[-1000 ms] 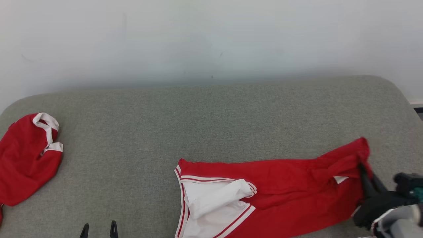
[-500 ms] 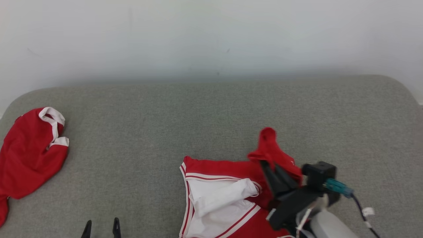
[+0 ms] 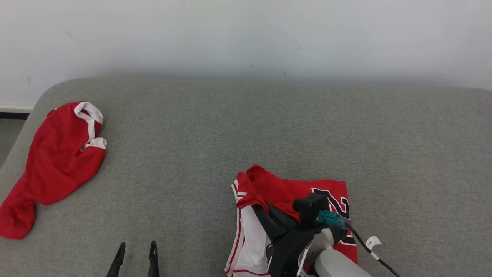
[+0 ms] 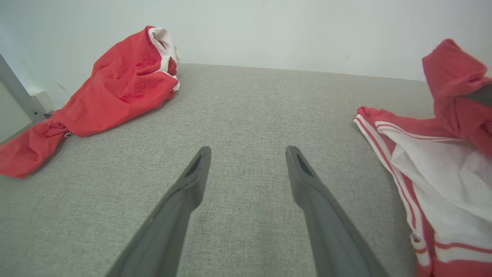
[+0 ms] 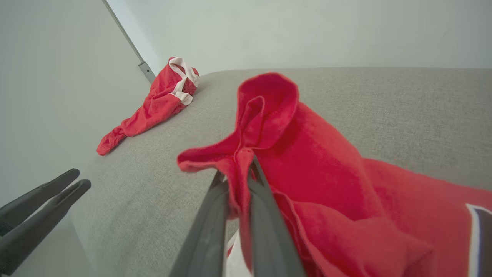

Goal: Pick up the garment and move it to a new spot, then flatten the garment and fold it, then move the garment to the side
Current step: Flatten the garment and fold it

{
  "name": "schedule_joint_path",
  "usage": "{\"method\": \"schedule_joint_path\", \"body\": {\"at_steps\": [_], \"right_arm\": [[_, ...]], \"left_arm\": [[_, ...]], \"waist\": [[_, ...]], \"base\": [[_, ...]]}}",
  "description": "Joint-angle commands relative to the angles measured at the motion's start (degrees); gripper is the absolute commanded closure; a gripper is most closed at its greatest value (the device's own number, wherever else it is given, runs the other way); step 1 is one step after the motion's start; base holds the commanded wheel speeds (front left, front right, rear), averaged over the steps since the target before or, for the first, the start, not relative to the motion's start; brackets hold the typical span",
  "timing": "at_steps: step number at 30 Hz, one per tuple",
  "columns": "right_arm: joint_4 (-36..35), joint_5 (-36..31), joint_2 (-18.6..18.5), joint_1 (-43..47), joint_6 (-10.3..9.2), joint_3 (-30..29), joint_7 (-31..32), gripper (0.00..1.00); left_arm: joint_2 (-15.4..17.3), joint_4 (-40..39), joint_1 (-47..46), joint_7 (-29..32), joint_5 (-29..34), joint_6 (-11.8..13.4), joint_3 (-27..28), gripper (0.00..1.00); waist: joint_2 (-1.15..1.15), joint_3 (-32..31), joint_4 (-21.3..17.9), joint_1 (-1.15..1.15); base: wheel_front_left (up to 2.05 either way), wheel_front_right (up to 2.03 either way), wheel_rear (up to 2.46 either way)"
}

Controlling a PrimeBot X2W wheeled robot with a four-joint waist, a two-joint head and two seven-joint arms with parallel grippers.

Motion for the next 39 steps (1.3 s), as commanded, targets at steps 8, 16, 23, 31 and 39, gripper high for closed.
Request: {"method": "schedule_joint_path", "body": {"at_steps": [8,16,23,31,39], "right_arm": [[6.46,3.5,1.08,-3.17,-0.14,3.25,-4.38,0.0],[4.19,5.46,-0.4,-5.02,-0.14,3.08,-7.89,0.0],[-1.79,3.99,-7.12,-2.5,-0.14,-2.4,-8.81,0.0],[-9.48,3.13,-12.15,5.57,-0.14,-3.12,-6.83,0.0],[-12.8,1.3,-12.66,11.37,-0.14,-10.74,-7.93,0.0]], "left_arm": [[-0.06,0.84,-0.86,-0.18,-0.75,0.45,-0.02,0.0],[-0.06,0.78,0.02,-0.18,-0.48,0.25,0.71,0.0],[-0.07,0.25,1.3,-0.18,-0.09,0.62,1.37,0.0],[-0.07,0.03,1.4,-0.18,-0.24,0.48,1.75,0.0],[-0.07,-0.18,1.79,-0.18,-0.19,0.59,2.15,0.0]], "waist": [[0.0,0.25,0.08,0.0],[0.0,-0.53,-0.72,0.0],[0.0,-0.95,-1.3,0.0],[0.0,-0.88,-1.09,0.0],[0.0,-1.26,-1.14,0.0]], "base": [[0.0,0.0,0.0],[0.0,0.0,0.0],[0.0,0.0,0.0],[0.0,0.0,0.0],[0.0,0.0,0.0]]}}
